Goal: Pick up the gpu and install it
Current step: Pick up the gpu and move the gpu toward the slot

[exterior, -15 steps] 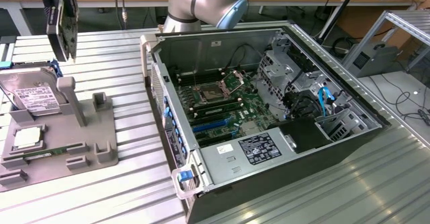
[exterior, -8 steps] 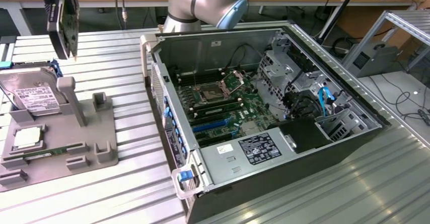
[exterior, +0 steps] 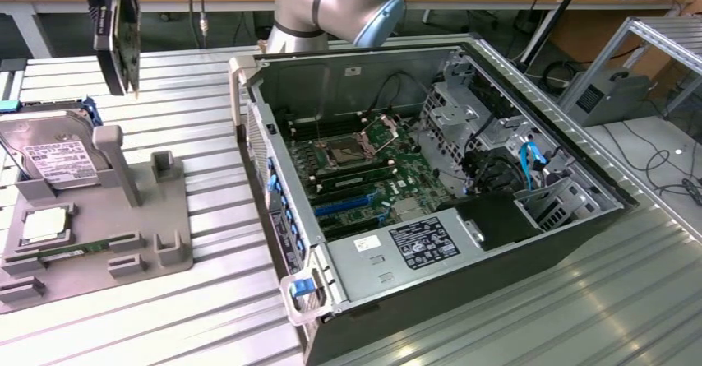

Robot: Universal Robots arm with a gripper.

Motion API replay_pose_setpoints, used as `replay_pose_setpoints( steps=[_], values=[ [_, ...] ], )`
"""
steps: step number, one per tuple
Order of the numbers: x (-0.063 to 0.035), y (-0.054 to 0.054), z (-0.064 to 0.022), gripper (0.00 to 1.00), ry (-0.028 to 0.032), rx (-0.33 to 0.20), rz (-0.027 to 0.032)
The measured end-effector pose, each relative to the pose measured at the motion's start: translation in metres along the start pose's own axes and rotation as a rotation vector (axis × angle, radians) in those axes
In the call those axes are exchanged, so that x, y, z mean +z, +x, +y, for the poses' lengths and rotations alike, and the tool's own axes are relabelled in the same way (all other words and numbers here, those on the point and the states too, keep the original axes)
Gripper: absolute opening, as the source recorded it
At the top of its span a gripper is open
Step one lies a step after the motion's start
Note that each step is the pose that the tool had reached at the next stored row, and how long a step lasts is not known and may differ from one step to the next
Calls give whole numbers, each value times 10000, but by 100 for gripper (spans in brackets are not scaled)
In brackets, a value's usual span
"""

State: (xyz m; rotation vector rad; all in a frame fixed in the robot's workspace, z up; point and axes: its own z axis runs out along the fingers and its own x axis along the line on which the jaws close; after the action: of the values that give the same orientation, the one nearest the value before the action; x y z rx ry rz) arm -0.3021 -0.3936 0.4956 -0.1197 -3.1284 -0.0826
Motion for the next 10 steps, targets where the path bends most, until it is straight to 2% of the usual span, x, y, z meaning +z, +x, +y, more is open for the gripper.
replay_pose_setpoints(
  steps=[5,10],
  values=[
    [0,-132,10,27,0,0,-1],
    [-1,-215,16,27,1,0,0]
  ],
)
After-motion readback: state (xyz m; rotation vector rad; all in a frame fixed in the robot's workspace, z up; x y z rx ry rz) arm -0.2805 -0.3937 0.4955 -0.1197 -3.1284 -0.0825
